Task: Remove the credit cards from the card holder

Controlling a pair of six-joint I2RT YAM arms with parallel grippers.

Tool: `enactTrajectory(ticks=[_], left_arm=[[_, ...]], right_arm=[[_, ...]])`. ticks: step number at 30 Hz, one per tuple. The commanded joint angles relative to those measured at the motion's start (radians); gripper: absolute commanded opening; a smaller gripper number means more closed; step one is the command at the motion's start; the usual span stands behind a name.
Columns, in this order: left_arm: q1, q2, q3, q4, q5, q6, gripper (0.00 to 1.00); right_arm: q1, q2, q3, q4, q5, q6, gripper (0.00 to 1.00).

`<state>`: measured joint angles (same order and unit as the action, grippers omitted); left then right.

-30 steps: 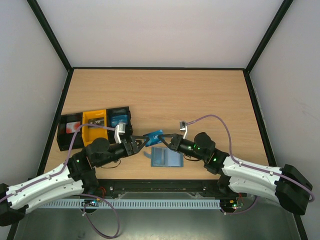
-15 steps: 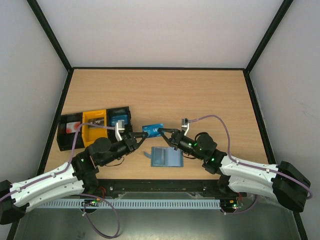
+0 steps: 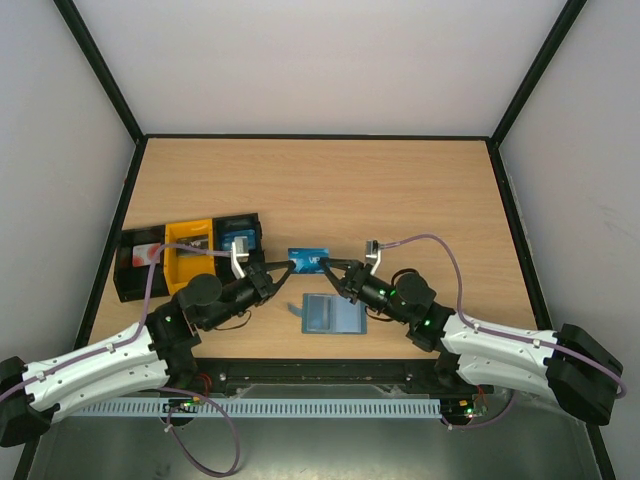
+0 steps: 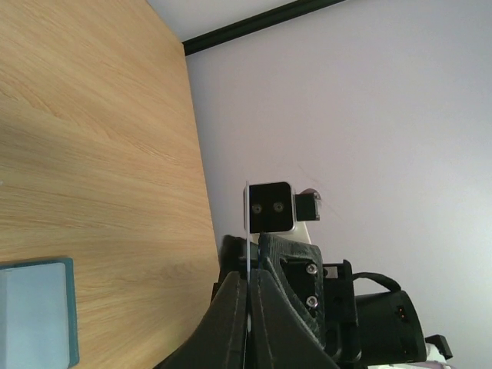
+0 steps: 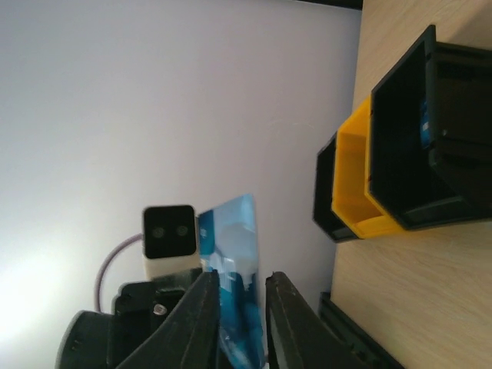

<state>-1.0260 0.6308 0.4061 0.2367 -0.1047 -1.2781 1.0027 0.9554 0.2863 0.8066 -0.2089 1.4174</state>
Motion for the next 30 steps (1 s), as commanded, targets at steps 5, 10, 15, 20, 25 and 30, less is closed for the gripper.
enactTrajectory(ticks=[5,10,15,20,25,30], left_arm=[[0.055,-0.043,0.035,-0.11,-0.018,0.116,0.03],[0.182,-0.072,0.06,-0.187,0.082,0.154,0.03],[0.369,-0.073,0.098,-0.304,0.229,0.223,0.03],[0.614,-0.041,0.154,-0.47,0.374,0.356,0.03],[0.787,-0.003,0.182,-0.559,0.423,0.452,0.03],[0.877,0.065,0.185,-0.581,0.41,0.525,0.03]], right_arm=[[0.01,-0.045,-0.042,-0.044,-0.004,-0.037,0.46],[0.01,-0.063,-0.09,-0.021,-0.022,-0.028,0.81],[0.01,-0.132,-0.09,-0.131,-0.009,-0.081,0.98],[0.01,-0.233,-0.11,-0.212,0.03,-0.105,0.98],[0.01,-0.279,-0.123,-0.254,0.046,-0.115,0.98],[0.01,-0.285,-0.127,-0.264,0.037,-0.123,0.98]])
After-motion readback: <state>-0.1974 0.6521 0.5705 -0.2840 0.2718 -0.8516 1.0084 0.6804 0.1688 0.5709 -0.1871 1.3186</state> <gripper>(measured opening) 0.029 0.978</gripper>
